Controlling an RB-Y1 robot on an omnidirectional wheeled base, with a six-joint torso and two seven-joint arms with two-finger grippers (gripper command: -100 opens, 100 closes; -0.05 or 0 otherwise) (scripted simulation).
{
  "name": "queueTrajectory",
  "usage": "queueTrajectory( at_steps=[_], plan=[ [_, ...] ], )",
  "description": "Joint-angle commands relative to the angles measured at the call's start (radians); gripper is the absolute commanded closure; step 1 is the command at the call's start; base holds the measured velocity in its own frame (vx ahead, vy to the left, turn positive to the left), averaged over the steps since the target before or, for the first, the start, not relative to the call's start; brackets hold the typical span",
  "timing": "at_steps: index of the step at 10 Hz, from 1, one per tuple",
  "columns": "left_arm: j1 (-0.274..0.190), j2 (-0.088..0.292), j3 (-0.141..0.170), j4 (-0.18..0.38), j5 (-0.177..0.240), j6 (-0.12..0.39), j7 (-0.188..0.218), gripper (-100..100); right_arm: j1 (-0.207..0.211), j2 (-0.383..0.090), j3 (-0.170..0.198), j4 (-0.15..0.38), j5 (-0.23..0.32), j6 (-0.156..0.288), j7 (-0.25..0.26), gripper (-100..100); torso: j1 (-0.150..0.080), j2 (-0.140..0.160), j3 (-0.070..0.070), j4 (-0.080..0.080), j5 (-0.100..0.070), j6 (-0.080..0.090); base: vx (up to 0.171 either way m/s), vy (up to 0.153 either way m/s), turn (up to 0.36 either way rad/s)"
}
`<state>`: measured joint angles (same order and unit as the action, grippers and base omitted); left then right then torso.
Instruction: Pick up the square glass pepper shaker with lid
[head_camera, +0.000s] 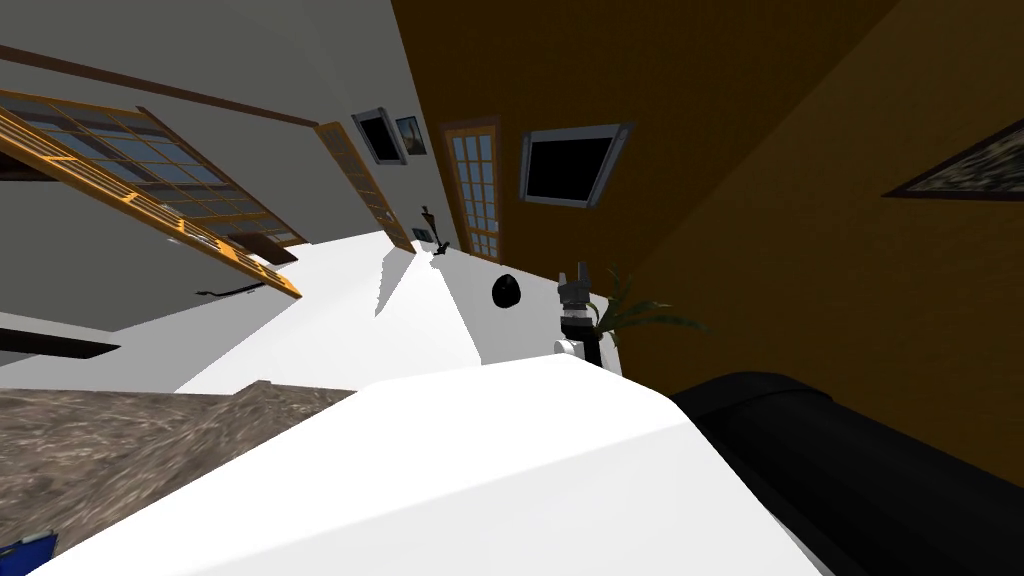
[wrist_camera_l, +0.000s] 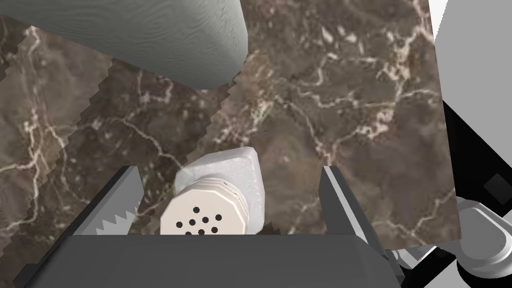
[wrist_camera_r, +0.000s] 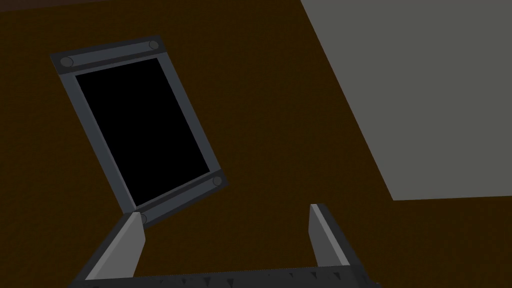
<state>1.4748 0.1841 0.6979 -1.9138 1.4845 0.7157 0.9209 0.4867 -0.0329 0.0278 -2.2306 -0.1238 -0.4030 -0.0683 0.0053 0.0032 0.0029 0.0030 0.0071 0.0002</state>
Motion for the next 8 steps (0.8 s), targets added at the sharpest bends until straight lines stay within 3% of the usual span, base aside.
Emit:
queueTrajectory(
  at_steps=[1,5,6,7,8],
  plan=[
    [0.000,0.000,0.000,0.000,0.000,0.000,0.000,100,0.000,0.000,0.000,0.000,0.000,0.000,0.000,0,0.000,0.000,0.000,0.000,0.000,0.000,0.000,0.000,0.000],
    [0.000,0.000,0.000,0.000,0.001,-0.001,0.001,100,0.000,0.000,0.000,0.000,0.000,0.000,0.000,0,0.002,-0.001,0.000,0.000,0.001,0.000,0.000,0.000,0.000],
    [0.000,0.000,0.000,0.000,0.001,-0.001,0.001,0,0.000,0.000,0.000,0.000,0.000,0.000,0.000,0,0.002,-0.001,0.000,0.000,0.001,0.000,0.000,0.000,0.000],
    [0.050,0.021,-0.050,-0.033,0.048,-0.051,-0.039,100,0.000,0.000,0.000,0.000,0.000,0.000,0.000,0,0.002,-0.001,0.000,0.000,0.001,0.000,0.031,0.041,0.118],
    [0.055,0.021,-0.053,-0.033,0.048,-0.054,-0.039,100,0.000,0.000,0.000,0.000,0.000,0.000,0.000,0,0.004,-0.002,-0.001,-0.001,0.001,0.000,0.034,0.058,0.102]
  ],
)
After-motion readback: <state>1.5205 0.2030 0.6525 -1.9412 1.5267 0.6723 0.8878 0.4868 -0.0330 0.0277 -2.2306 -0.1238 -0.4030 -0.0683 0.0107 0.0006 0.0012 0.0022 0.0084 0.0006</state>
